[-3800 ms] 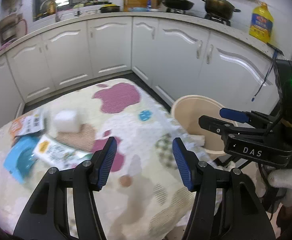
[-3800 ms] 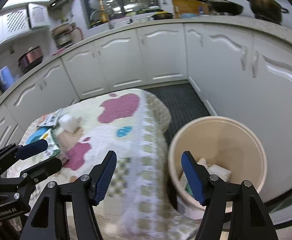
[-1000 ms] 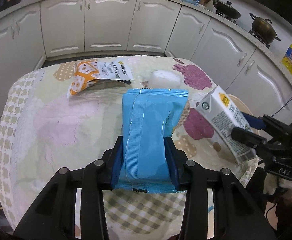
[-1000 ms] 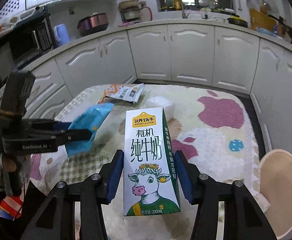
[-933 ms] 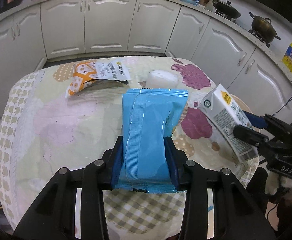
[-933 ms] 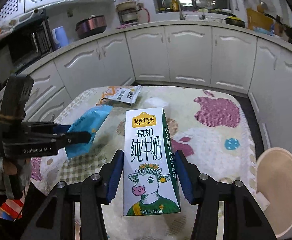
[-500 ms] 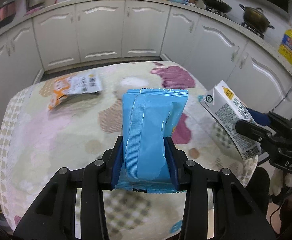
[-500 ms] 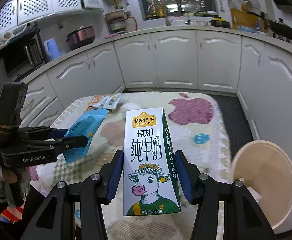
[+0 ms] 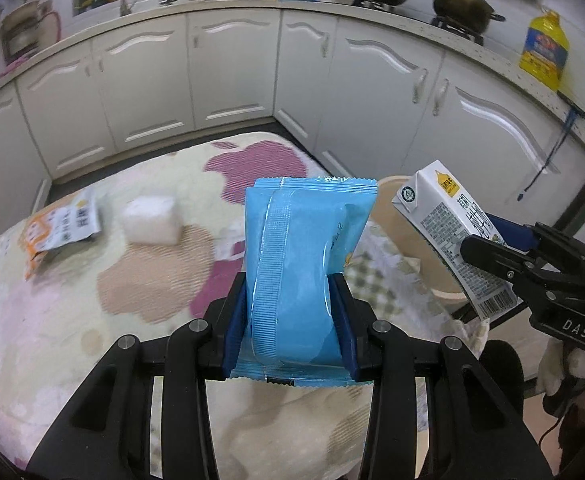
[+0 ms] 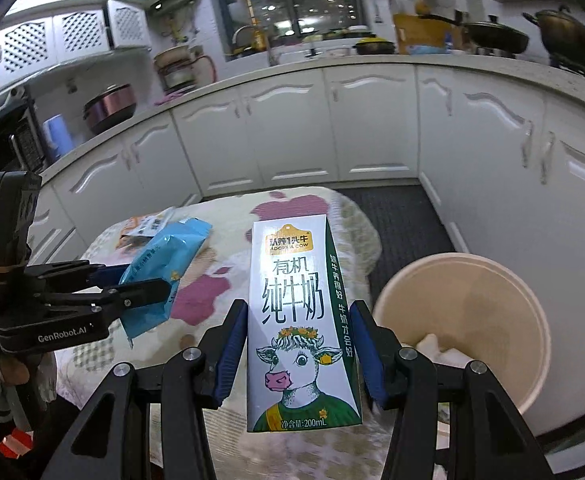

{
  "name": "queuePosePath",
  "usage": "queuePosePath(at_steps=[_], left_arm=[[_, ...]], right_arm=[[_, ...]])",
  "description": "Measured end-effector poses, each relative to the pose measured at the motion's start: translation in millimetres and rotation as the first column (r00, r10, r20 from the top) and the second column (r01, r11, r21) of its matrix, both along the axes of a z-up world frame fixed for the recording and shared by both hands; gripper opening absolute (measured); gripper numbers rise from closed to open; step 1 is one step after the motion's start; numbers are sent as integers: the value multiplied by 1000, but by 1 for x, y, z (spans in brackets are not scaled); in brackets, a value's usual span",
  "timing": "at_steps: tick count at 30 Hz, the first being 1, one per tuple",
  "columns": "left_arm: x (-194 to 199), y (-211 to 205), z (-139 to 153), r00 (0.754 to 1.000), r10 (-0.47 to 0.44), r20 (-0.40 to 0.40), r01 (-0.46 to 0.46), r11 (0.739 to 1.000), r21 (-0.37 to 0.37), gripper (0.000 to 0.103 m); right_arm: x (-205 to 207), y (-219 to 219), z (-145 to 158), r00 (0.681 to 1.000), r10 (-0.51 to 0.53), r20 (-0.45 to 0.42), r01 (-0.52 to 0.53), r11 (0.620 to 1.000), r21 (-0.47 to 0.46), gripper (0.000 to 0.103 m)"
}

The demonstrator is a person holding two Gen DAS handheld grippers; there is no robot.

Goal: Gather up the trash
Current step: 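Carry the milk carton and blue packet with both grippers over the beige bucket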

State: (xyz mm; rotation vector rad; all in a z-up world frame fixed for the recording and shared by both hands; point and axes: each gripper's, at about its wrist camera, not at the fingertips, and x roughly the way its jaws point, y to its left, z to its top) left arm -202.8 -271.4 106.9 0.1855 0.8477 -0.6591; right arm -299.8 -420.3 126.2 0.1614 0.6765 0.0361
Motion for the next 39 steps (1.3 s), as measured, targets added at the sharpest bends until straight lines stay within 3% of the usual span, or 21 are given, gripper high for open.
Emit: queuePosePath(at_steps=[18,39], left_arm=[[-3,-75,-2,994,-105,12,105,994,35,38],[1,-128,-18,986,-166,-24,168,984,59,38]], right_arm=[[-17,-53,-4,992,-123,-11,123,992,10,50],[-26,-95,-21,974,-221,-41,223,973,50,50]])
